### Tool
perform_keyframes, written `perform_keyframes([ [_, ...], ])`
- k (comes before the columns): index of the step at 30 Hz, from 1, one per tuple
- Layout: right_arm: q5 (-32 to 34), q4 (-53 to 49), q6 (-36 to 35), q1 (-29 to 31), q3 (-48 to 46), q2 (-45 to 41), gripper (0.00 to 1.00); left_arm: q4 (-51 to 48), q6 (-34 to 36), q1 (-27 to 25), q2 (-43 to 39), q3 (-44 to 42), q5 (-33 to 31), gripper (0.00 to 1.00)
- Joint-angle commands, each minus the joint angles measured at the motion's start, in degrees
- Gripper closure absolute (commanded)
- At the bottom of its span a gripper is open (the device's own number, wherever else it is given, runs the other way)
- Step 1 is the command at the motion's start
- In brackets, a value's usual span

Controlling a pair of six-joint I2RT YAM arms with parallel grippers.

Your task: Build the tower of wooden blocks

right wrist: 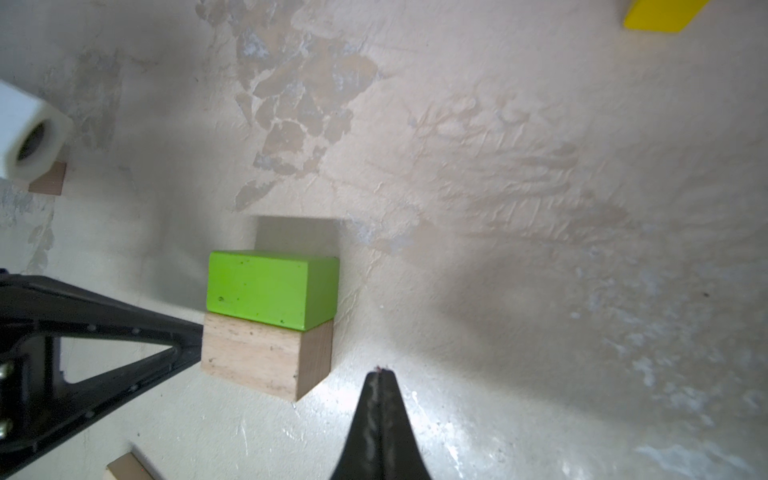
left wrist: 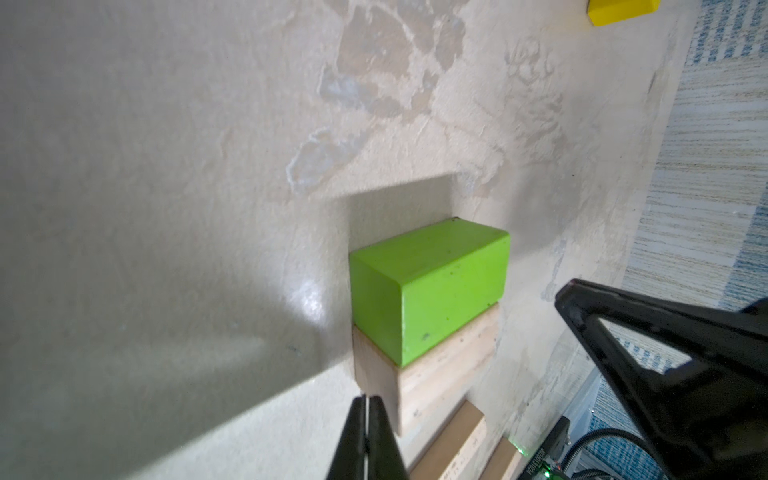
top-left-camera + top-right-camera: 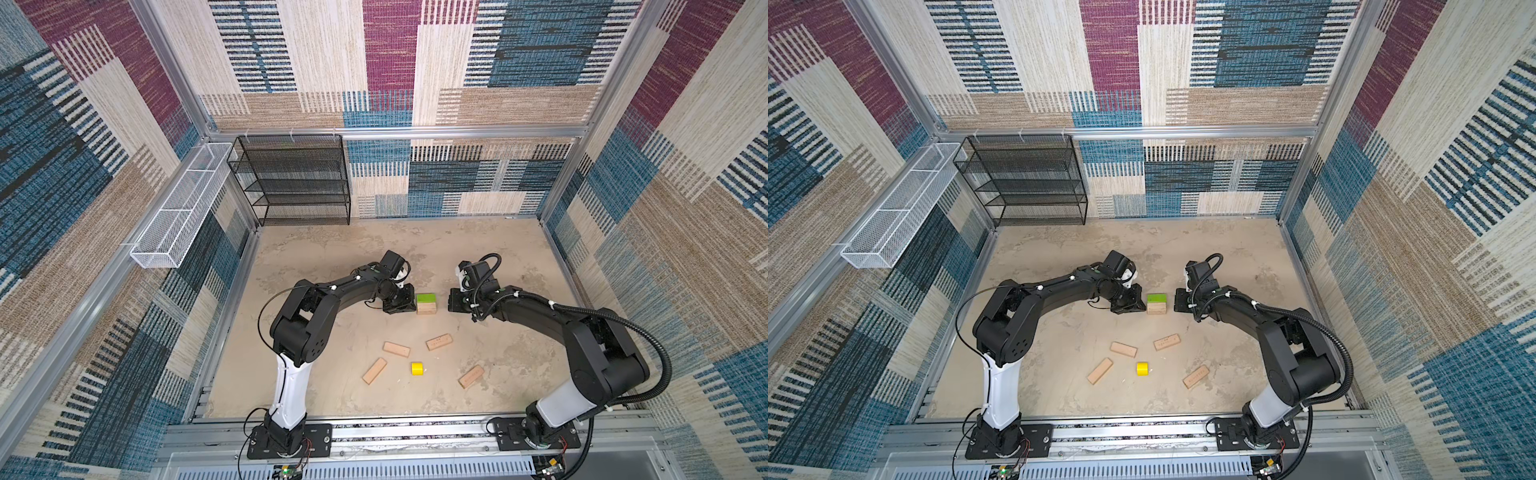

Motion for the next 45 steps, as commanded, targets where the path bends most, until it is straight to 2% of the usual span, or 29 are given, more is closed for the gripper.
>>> perform_keyframes([
  [1, 0.21, 0.11, -0.35, 0.08, 0.01, -0.5, 1.0, 0.91, -1.27, 0.05, 0.06, -0.15, 0.87, 0.92],
  [18, 0.2, 0.31, -0.12, 0.02, -0.52, -0.65, 1.0, 1.86, -1.97, 0.18, 0.48, -0.55, 2.47, 0.94],
  [45, 0.83, -0.64, -0.37, 0.03, -0.43, -1.72, 1.0, 1.05, -0.83, 1.06, -1.21, -0.82, 1.56, 0.93],
])
